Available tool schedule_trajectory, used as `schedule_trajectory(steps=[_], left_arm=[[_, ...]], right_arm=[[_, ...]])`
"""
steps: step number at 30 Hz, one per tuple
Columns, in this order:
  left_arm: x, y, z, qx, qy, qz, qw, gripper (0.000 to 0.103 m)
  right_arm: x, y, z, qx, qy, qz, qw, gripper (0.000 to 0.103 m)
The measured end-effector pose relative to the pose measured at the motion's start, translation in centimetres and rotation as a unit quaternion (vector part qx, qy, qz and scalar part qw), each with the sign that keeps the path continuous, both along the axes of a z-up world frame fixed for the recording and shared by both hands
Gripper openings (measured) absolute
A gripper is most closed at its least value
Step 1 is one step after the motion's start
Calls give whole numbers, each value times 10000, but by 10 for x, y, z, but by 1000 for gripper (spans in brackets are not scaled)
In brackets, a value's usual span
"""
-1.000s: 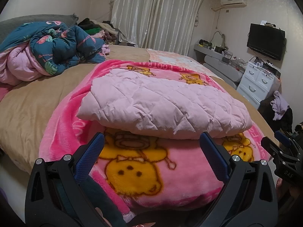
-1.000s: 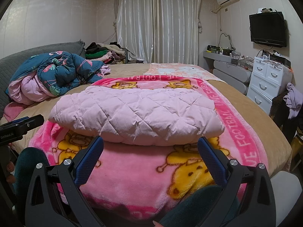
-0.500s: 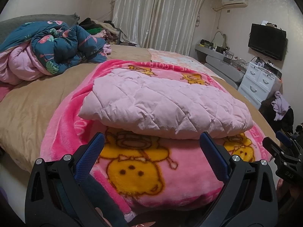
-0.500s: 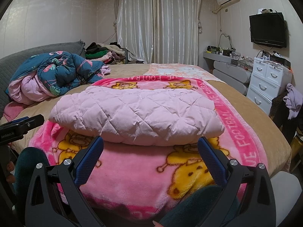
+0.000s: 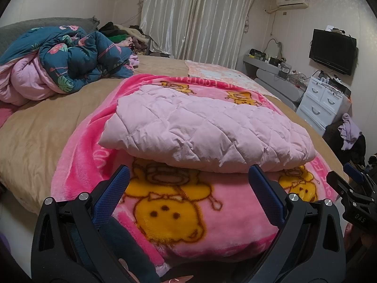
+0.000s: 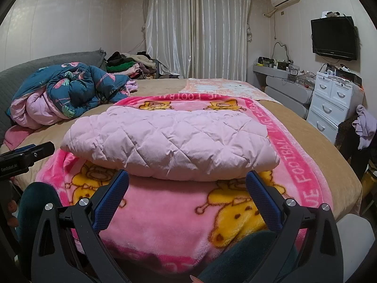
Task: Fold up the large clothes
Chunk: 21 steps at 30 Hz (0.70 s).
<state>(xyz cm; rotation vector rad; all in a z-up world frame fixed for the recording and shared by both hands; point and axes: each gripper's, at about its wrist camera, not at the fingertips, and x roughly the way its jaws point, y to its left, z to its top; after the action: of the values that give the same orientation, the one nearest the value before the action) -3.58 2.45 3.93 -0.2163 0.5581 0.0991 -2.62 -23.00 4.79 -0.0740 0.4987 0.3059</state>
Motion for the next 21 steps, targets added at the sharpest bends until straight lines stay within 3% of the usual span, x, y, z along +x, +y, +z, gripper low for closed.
schedule_trajectory(steps=[14, 21], left_arm=[[-2, 1, -4, 19, 55, 19, 10000, 94], [-3, 9, -7, -157, 189, 129, 9996, 94]], right_arm=[[-1, 1, 0, -7, 2, 2, 10000, 99], [0, 0, 0, 2, -3, -11, 10000, 99]])
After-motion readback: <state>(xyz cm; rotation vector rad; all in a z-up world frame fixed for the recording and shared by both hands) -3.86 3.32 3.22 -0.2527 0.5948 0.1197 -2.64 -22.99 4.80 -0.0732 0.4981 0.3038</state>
